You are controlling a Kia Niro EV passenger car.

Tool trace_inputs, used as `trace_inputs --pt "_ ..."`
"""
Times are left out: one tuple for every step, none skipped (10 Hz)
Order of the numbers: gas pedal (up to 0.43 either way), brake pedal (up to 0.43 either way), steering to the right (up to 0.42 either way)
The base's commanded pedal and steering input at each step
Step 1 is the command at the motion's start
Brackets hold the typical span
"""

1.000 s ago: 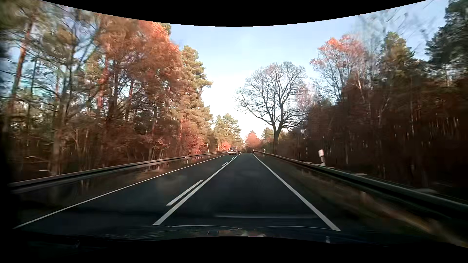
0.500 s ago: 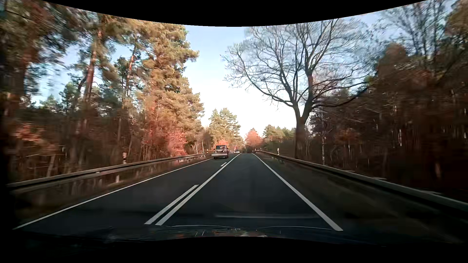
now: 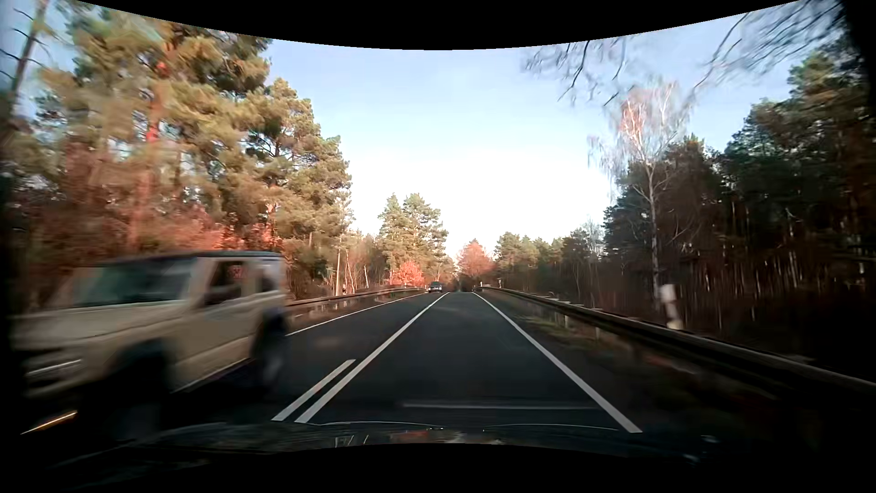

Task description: Follow the waypoints while adhering to traffic rules and regulations

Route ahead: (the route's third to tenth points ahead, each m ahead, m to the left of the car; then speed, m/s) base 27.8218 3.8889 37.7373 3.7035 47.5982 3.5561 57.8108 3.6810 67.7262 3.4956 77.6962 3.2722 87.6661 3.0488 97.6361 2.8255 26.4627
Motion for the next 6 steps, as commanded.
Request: trace_inputs --pt "0.189 0.0 -0.001" --pt "0.189 0.0 0.0" --pt "0.189 0.0 0.0" --pt "0.189 0.0 0.0" --pt "0.189 0.0 0.0" --pt "0.189 0.0 -0.001"
